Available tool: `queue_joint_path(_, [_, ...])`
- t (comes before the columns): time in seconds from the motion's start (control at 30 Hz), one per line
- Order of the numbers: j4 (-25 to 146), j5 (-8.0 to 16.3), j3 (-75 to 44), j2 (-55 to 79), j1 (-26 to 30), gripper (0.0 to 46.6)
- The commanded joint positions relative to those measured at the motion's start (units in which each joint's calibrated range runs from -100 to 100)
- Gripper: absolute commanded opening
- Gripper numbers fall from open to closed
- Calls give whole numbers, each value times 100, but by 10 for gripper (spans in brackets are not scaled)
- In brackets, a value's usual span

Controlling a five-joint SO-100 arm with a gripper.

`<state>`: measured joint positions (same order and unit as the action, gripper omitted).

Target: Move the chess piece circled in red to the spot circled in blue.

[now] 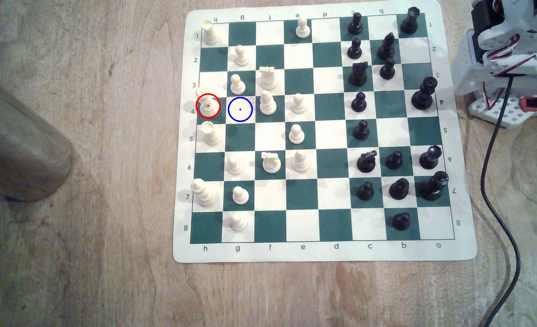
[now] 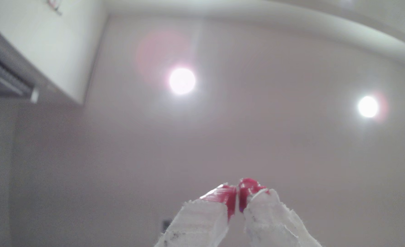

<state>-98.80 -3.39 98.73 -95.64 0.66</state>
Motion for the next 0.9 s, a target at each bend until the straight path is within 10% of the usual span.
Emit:
queue_joint_path(0.0, [347, -20, 117, -11, -39, 2])
queue_joint_path(0.4, [4098, -15, -970, -11, 149, 2])
queue_joint_path(0.87, [12280, 29, -3654, 167, -266, 2])
